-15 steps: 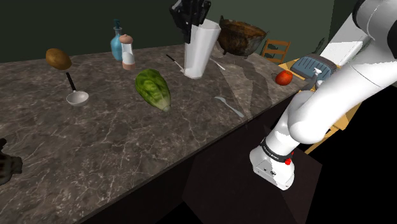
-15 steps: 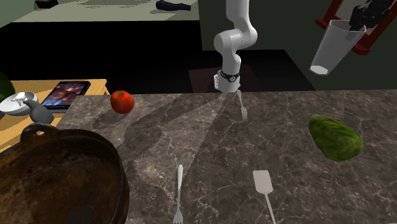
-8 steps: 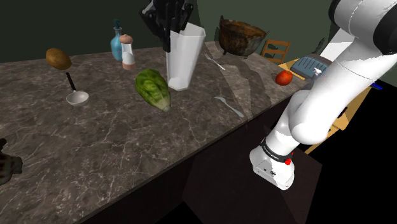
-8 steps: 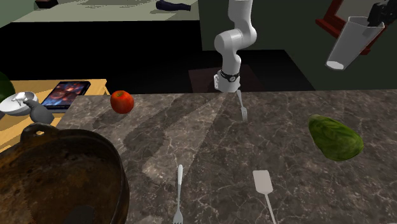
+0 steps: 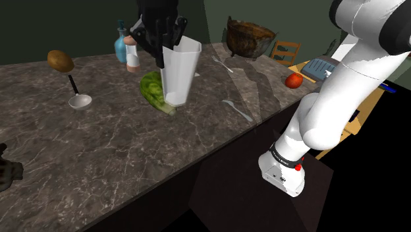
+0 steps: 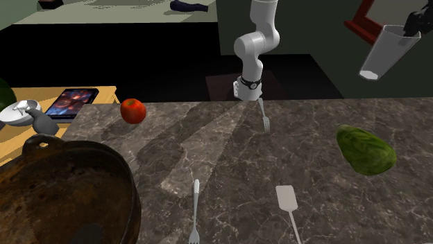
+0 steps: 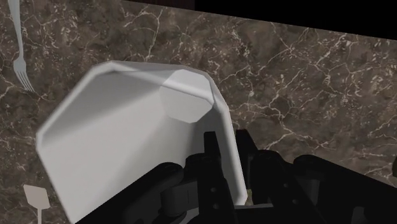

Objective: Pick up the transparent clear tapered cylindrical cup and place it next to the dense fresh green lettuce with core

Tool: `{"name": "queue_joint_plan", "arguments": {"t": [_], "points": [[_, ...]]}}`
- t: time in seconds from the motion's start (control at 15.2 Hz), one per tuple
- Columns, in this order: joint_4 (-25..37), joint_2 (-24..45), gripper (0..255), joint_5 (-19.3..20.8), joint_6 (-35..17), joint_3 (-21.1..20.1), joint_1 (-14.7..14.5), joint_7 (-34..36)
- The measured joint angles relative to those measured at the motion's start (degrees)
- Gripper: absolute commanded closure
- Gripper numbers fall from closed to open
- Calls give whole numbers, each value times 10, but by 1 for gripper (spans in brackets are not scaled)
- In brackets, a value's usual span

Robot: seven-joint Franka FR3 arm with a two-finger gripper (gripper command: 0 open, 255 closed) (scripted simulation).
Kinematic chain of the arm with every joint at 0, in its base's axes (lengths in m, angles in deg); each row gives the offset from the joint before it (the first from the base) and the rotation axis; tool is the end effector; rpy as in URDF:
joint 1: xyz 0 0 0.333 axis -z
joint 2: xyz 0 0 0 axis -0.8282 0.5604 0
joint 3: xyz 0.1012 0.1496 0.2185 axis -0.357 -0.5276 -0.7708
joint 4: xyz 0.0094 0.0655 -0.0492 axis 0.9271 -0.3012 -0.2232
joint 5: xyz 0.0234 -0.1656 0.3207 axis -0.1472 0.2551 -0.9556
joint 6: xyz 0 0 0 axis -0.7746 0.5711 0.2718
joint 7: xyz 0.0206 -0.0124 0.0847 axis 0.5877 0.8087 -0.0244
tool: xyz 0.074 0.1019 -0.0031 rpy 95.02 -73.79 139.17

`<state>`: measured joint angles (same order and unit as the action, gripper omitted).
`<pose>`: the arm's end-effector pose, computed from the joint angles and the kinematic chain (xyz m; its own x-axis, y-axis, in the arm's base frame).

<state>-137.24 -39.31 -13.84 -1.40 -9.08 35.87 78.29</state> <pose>0.3380 0.3815 0.5756 0.9986 0.0511 -0.0106 0.0520 -0.9921 0.1143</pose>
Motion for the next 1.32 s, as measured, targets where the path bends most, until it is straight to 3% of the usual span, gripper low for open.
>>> {"name": "queue_joint_plan", "arguments": {"t": [1.32], "points": [[-181, -23, 255, -10, -161, 4, 4, 1]]}}
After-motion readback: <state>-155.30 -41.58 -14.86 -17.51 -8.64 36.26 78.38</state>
